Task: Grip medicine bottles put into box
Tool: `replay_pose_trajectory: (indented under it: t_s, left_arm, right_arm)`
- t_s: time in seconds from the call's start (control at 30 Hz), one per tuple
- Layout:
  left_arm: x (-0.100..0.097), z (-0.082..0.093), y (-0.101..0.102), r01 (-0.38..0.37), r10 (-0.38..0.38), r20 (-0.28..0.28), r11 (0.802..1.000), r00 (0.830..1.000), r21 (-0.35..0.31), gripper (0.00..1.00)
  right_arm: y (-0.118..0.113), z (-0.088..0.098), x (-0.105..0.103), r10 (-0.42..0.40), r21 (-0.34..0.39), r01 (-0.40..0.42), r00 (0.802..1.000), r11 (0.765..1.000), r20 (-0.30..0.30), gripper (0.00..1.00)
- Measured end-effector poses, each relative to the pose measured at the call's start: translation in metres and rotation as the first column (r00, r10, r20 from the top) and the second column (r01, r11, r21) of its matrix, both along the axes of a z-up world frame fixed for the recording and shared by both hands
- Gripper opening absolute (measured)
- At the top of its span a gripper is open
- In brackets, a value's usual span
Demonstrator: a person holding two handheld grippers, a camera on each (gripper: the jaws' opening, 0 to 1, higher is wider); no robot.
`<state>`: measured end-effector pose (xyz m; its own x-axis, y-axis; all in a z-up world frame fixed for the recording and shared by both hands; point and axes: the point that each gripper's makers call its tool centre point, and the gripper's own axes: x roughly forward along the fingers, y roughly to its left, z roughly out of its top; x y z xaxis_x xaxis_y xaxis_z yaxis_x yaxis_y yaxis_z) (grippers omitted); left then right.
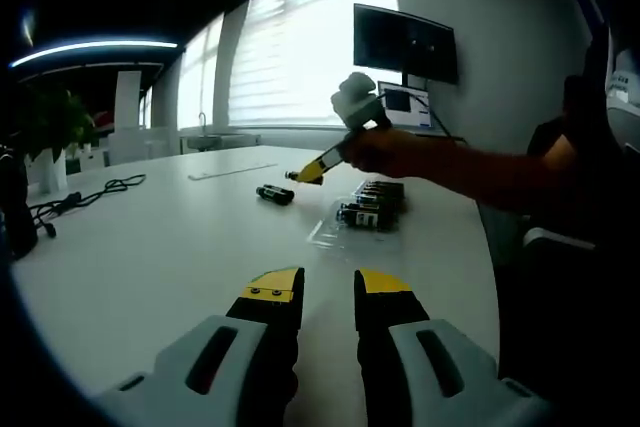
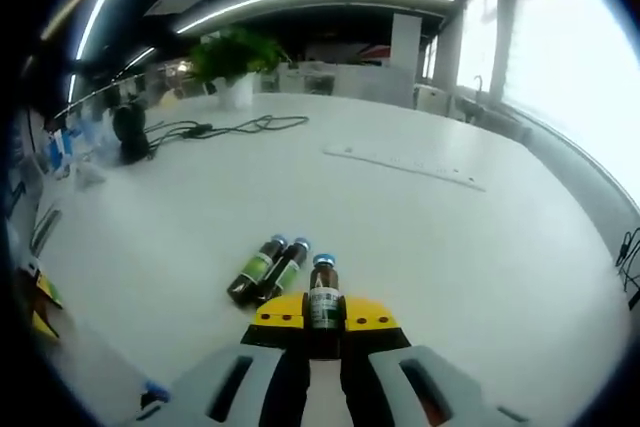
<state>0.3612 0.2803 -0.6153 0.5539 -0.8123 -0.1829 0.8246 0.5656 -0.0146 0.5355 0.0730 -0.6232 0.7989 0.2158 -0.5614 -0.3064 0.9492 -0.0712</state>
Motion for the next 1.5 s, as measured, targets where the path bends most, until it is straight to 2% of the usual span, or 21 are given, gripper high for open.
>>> replay_pose_trajectory:
  t_s: [0.6, 1.07, 1.5]
  left_arm:
    - [0.000, 0.000, 0.000, 0.000, 0.000, 0.000, 1.000, 1.000, 0.001, 0.14]
    - [0.000, 0.000, -0.001, 0.000, 0.000, 0.001, 1.000, 1.000, 0.004, 0.14]
    - [0.000, 0.000, -0.001, -0.001, 0.001, 0.001, 1.000, 1.000, 0.004, 0.14]
  right_arm:
    - [0.015, 0.025, -0.025, 0.032, 0.022, -0.034, 0.997, 0.999, 0.073, 0.07]
    - [0.034, 0.049, -0.055, 0.073, 0.067, -0.085, 0.983, 0.994, 0.171, 0.07]
    - [0.055, 0.053, -0.085, 0.112, 0.073, -0.128, 0.976, 0.989, 0.187, 0.07]
